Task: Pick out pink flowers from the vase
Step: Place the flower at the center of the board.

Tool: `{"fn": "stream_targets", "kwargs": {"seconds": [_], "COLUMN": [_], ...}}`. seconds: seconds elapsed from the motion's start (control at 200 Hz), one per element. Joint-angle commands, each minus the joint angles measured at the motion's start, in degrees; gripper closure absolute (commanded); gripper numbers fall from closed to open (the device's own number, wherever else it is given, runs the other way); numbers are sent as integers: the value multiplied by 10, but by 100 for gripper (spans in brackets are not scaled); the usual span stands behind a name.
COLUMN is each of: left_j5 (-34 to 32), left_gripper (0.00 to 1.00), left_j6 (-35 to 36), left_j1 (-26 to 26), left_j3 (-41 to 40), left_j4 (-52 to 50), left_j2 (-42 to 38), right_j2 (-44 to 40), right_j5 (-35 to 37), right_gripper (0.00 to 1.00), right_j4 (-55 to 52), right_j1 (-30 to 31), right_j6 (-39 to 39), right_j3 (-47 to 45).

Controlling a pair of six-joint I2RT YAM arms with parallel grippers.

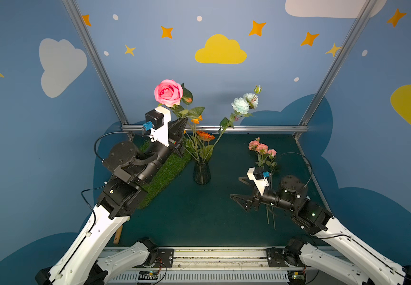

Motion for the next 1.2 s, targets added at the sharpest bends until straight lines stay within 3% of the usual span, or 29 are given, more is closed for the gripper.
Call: {"fn": "stream_targets", "kwargs": {"seconds": [0.0, 0.21, 0.541, 0.756, 1.196], "left_j5": [39, 113, 197, 218, 253], "left_gripper": [98, 98, 98, 98, 98], "left_j6": [-47, -124, -191, -188, -177], "left_j1": [1, 1, 1, -2, -3], "left_j3": [28, 37, -19, -84, -104], "left_j4": [-27, -67, -75, -36, -18], "left_j2": [-2, 10, 13, 2, 4], "right_j2": [-9, -12, -27, 20, 169], "right_j5": [9, 19, 9, -22, -44], "right_gripper": [7, 8, 8, 10, 24], "right_j4": [0, -40, -93, -50, -13], "right_j1": [4, 8, 9, 9, 8], "right_j6": [-7, -17, -36, -32, -51], "right_j3": [35, 78, 136, 164, 244]}}
